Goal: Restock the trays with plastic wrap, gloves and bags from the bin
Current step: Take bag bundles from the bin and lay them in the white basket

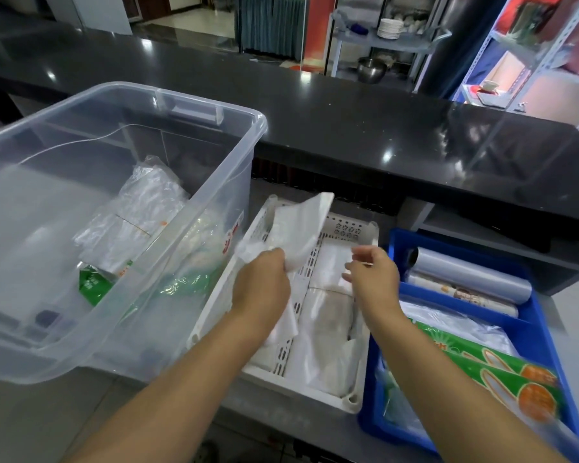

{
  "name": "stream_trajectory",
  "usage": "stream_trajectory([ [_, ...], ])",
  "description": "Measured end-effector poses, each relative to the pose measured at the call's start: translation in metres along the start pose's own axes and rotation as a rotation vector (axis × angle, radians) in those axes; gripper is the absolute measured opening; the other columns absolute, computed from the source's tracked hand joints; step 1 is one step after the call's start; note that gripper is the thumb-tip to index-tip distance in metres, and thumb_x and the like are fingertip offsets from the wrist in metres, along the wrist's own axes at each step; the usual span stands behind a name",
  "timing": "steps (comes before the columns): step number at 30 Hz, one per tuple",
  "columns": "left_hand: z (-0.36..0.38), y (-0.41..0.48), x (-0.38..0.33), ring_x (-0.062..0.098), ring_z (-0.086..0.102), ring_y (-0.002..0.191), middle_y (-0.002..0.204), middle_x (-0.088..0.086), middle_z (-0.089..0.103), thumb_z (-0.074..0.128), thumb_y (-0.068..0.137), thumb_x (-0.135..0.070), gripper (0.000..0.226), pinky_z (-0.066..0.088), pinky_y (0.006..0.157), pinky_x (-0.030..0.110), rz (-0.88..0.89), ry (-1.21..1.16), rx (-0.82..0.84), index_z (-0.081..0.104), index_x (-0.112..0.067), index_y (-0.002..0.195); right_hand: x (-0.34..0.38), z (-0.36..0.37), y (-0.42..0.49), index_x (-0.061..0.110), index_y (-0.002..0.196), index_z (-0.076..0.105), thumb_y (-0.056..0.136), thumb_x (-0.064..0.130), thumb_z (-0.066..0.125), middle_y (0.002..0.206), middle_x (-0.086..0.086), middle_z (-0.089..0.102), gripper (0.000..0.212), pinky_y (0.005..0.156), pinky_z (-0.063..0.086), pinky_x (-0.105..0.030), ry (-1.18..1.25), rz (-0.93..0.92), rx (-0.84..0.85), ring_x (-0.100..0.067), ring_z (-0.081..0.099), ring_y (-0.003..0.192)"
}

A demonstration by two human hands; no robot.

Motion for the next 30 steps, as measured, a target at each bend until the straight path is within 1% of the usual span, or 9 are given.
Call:
stream_trajectory([
  [4, 0.043, -0.017, -0.023, 0.027, 0.048, 0.063, 0.081, 0.005, 0.056, 0.043, 0.080, -0.002, 0.015, 0.017, 0.043, 0.030, 0.145, 0.296, 0.175, 0.043, -0.017, 0.077, -0.003, -0.026, 0.006, 0.026, 0.085, 0.062, 0.087, 0.004, 0.050, 0.089, 0.002, 0.064, 0.025, 0.058, 0.050, -0.021, 0.026, 0.002, -0.081, -0.016, 0.064, 0.076],
  [7, 0.060, -0.029, -0.026, 0.023, 0.054, 0.083, 0.097, 0.005, 0.059, 0.046, 0.087, -0.019, 0.011, 0.029, 0.057, 0.029, 0.196, 0.385, 0.262, 0.054, -0.014, 0.092, -0.013, -0.026, 0.002, 0.027, 0.086, 0.063, 0.088, 0.005, 0.051, 0.089, 0.004, 0.065, 0.024, 0.063, 0.054, -0.024, -0.023, 0.000, -0.066, -0.012, 0.064, 0.077],
  [10, 0.054, -0.031, -0.027, 0.021, 0.054, 0.097, 0.103, 0.002, 0.061, 0.047, 0.087, -0.046, 0.033, 0.036, 0.078, 0.032, 0.266, 0.359, 0.256, 0.057, -0.018, 0.101, -0.010, -0.022, -0.004, 0.032, 0.088, 0.059, 0.089, 0.008, 0.052, 0.097, 0.005, 0.062, 0.025, 0.074, 0.051, -0.024, -0.136, -0.095, -0.035, -0.007, 0.059, 0.086],
  [12, 0.038, -0.028, -0.018, 0.024, 0.041, 0.125, 0.126, 0.002, 0.056, 0.046, 0.087, -0.052, 0.045, 0.028, 0.102, 0.037, 0.270, 0.341, 0.186, 0.053, -0.022, 0.120, -0.005, -0.012, -0.008, 0.027, 0.103, 0.059, 0.089, 0.009, 0.051, 0.112, 0.003, 0.055, 0.024, 0.082, 0.046, -0.024, -0.276, -0.175, 0.027, -0.006, 0.054, 0.095],
  [14, 0.033, -0.030, -0.001, 0.023, 0.012, 0.142, 0.151, 0.004, 0.031, 0.039, 0.090, -0.053, 0.057, 0.006, 0.113, 0.041, 0.257, 0.358, 0.225, 0.034, -0.025, 0.140, -0.006, 0.005, -0.012, 0.020, 0.123, 0.053, 0.090, 0.011, 0.050, 0.129, 0.001, 0.044, 0.035, 0.088, 0.040, -0.024, -0.461, -0.227, 0.134, -0.012, 0.048, 0.109],
  [17, 0.052, -0.041, 0.019, 0.018, -0.020, 0.141, 0.158, 0.005, -0.009, 0.028, 0.095, -0.051, 0.063, -0.013, 0.110, 0.036, 0.220, 0.304, 0.421, 0.005, -0.026, 0.148, -0.014, 0.032, -0.012, 0.018, 0.144, 0.029, 0.092, 0.012, 0.045, 0.151, -0.004, 0.019, 0.054, 0.095, 0.039, -0.031, -0.740, -0.199, 0.292, -0.024, 0.031, 0.133],
  [19, 0.067, -0.043, 0.021, 0.014, -0.034, 0.132, 0.155, 0.005, -0.022, 0.023, 0.097, -0.047, 0.062, -0.018, 0.106, 0.033, 0.192, 0.267, 0.502, -0.004, -0.026, 0.148, -0.017, 0.044, -0.007, 0.020, 0.147, 0.021, 0.094, 0.007, 0.040, 0.157, -0.004, 0.006, 0.058, 0.098, 0.039, -0.033, -0.788, -0.142, 0.354, -0.026, 0.020, 0.140],
  [25, 0.096, -0.037, 0.018, 0.022, -0.044, 0.125, 0.149, 0.002, -0.027, 0.011, 0.090, -0.060, 0.068, -0.030, 0.102, 0.043, 0.355, 0.574, 0.505, -0.009, -0.027, 0.146, -0.016, 0.056, 0.023, 0.017, 0.147, 0.023, 0.094, -0.001, 0.035, 0.159, -0.006, 0.001, 0.058, 0.110, 0.028, -0.035, -0.870, -0.151, 0.417, -0.026, 0.010, 0.144],
  [30, 0.095, -0.038, 0.025, 0.023, -0.044, 0.126, 0.151, 0.001, -0.024, 0.017, 0.085, -0.068, 0.075, -0.030, 0.102, 0.046, 0.375, 0.580, 0.519, -0.010, -0.031, 0.145, -0.026, 0.071, 0.018, 0.022, 0.150, 0.001, 0.098, 0.041, 0.031, 0.159, -0.011, -0.006, 0.063, 0.116, 0.001, -0.043, -1.191, -0.365, 0.469, -0.031, -0.008, 0.145],
])
Point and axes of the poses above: each hand's wrist, its own y-axis towards the middle knuckle, its own z-axis out of the palm, x = y × z, the point moved 8 cm from there along y, towards the middle knuckle
